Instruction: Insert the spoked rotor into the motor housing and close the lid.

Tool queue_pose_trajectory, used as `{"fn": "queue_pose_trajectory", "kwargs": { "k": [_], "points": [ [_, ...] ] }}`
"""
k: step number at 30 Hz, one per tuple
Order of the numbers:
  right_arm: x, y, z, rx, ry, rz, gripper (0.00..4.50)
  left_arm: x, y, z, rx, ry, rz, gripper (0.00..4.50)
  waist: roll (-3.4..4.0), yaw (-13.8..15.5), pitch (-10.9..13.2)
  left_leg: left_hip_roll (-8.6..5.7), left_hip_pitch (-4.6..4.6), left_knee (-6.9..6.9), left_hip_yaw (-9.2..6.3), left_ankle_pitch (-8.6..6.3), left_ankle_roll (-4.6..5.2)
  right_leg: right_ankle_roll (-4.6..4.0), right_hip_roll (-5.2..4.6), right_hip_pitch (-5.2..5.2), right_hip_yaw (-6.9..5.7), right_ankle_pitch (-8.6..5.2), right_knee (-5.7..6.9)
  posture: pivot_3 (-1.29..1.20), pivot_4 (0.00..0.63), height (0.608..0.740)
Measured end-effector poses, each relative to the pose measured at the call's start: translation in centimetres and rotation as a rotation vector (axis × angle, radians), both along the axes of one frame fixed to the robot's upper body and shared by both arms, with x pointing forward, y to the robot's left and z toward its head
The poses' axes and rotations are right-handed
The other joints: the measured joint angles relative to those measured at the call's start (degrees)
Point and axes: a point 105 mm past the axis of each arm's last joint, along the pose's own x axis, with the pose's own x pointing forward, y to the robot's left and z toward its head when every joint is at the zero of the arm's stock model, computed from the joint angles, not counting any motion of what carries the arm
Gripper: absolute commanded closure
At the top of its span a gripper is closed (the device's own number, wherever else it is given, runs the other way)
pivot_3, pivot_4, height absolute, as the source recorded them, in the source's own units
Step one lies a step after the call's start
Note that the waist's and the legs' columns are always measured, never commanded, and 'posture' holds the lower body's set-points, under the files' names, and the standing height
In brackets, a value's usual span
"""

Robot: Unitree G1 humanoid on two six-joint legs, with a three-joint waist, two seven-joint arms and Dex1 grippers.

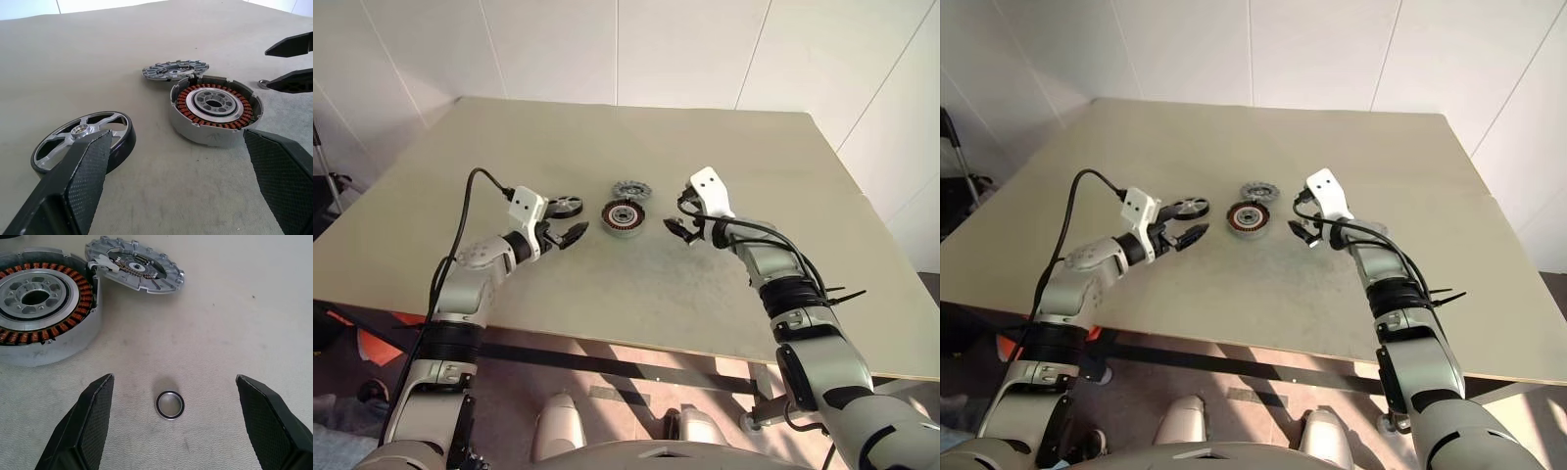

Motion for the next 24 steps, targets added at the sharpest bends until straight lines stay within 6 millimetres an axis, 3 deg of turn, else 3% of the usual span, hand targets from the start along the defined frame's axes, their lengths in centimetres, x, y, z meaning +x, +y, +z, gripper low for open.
{"fn": "queue_pose_trajectory", "kwargs": {
  "k": [24],
  "points": [
    [-0.1,-0.44,-0.94,0.0,0.032,-0.021,0.01,-0.01,-0.04,-0.06,-0.002,0.001,0.0,0.0,0.0,0.0,0.0,0.0,0.0,0.0,0.0,0.0,0.0,0.0,0.0,0.0,0.0,0.0,0.0,0.0,0.0,0.74]
  ]
}}
